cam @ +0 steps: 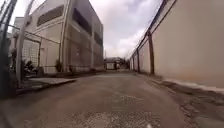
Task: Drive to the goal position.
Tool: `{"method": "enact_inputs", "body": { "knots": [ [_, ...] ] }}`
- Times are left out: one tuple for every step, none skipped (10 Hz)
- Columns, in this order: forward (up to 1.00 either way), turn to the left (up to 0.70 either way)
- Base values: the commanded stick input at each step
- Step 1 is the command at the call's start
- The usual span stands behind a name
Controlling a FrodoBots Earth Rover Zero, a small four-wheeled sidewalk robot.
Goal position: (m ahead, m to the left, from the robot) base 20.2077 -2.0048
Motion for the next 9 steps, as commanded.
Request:
{"method": "enact_inputs", "body": {
  "knots": [
    [0.7,0.0],
    [0.7,0.0],
    [0.7,0.0],
    [0.7,0.0],
    [0.7,0.0],
    [0.7,0.0],
    [0.7,0.0],
    [0.7,0.0],
    [0.7,0.0]
  ]
}}
